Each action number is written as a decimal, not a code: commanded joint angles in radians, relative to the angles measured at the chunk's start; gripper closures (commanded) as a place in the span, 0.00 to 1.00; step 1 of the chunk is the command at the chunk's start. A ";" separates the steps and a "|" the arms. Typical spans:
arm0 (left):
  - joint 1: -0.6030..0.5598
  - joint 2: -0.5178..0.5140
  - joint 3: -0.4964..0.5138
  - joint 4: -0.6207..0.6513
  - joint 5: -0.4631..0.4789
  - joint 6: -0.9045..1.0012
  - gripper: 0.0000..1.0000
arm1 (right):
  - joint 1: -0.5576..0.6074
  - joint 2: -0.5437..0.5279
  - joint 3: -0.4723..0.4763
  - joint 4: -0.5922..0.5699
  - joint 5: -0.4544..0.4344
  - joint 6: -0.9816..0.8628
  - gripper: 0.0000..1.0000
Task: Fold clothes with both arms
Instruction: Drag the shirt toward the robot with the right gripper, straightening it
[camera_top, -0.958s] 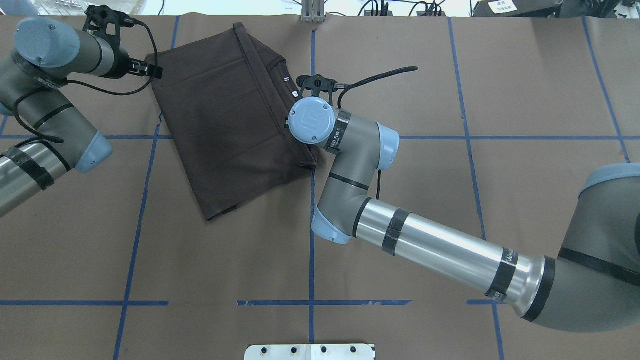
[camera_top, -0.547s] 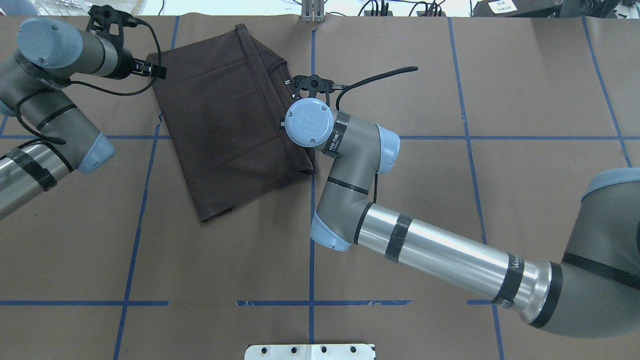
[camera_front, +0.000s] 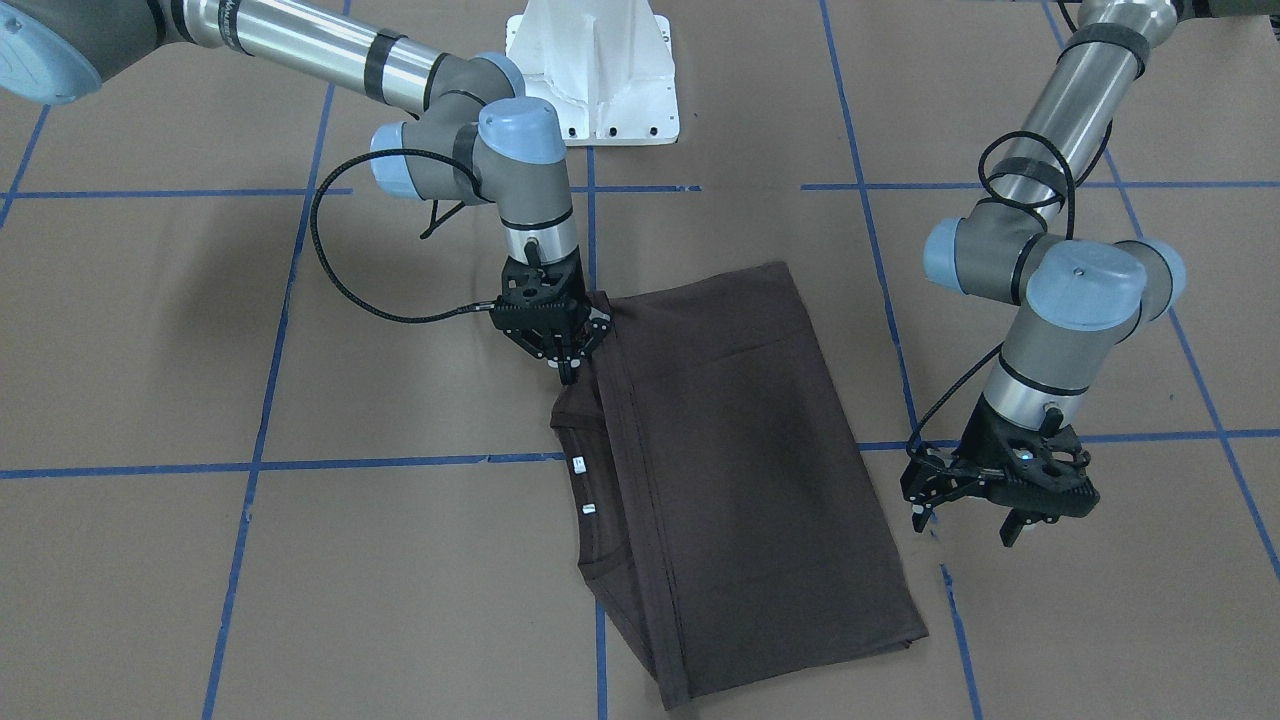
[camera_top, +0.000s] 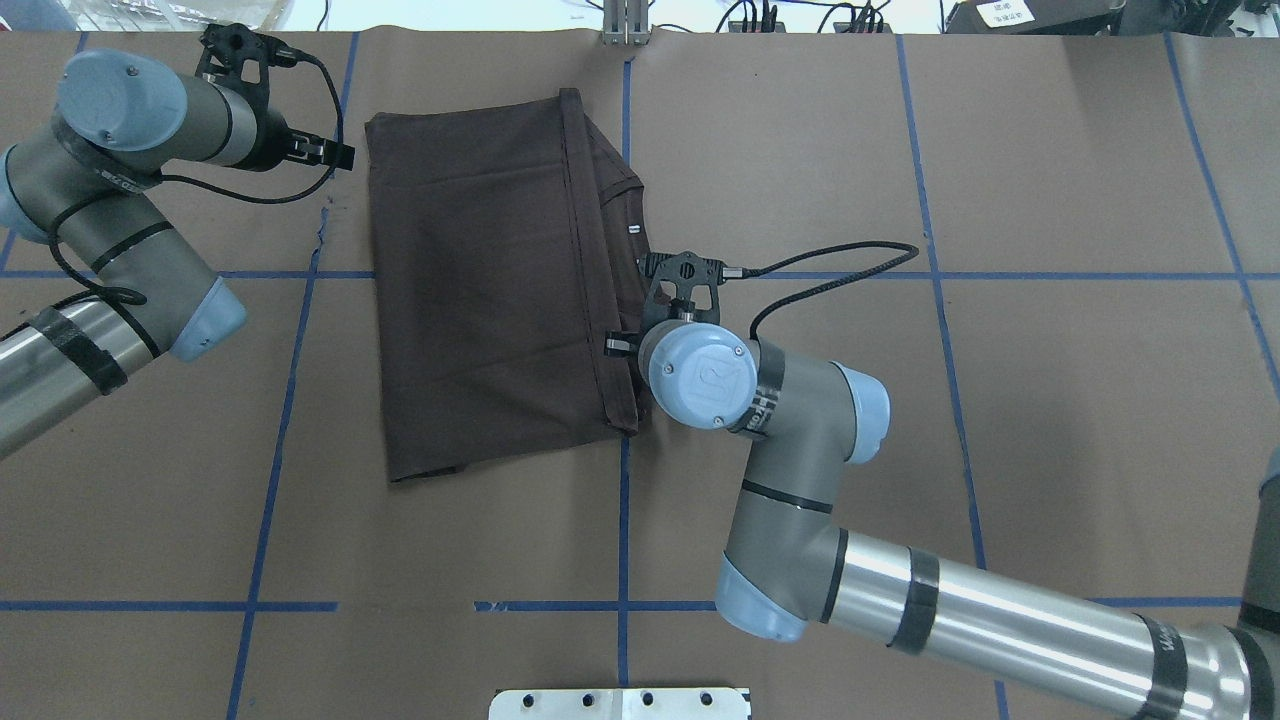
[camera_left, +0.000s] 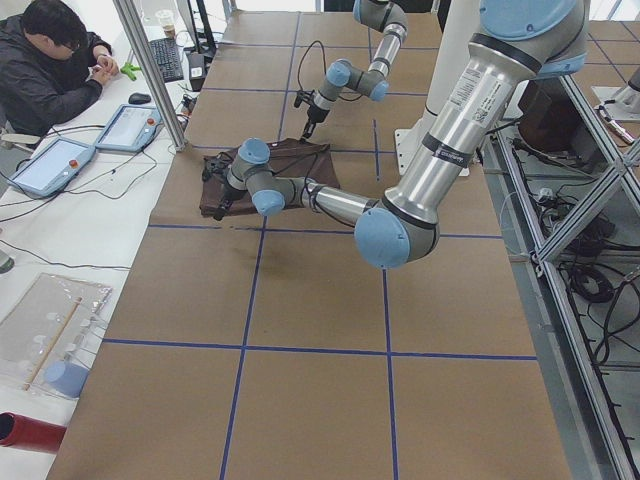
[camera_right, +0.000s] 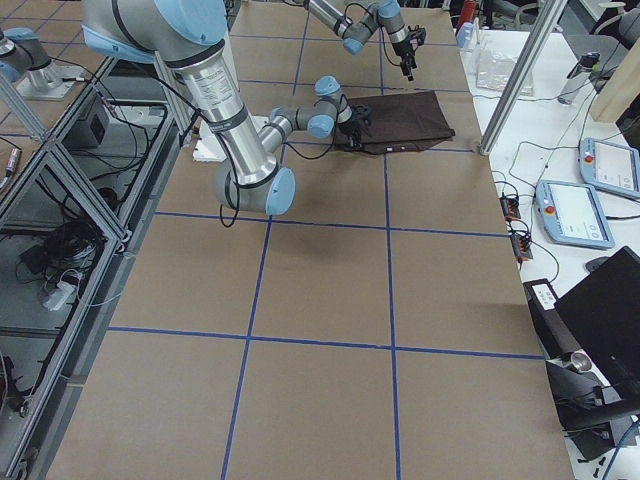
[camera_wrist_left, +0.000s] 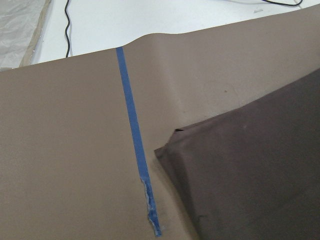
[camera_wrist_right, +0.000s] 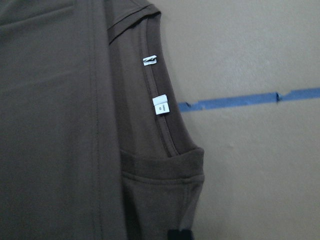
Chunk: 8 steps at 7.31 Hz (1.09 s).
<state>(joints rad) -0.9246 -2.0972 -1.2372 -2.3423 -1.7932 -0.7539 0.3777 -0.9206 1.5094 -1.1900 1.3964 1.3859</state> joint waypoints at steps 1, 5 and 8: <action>0.004 -0.004 -0.005 0.000 0.000 -0.005 0.00 | -0.092 -0.186 0.206 -0.002 -0.074 0.001 1.00; 0.050 -0.003 -0.042 0.000 -0.014 -0.064 0.00 | -0.175 -0.422 0.411 0.000 -0.122 0.001 1.00; 0.050 -0.001 -0.041 0.000 -0.014 -0.064 0.00 | -0.221 -0.422 0.417 0.000 -0.157 0.022 0.35</action>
<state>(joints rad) -0.8751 -2.0997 -1.2776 -2.3424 -1.8066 -0.8166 0.1727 -1.3412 1.9241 -1.1911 1.2537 1.4012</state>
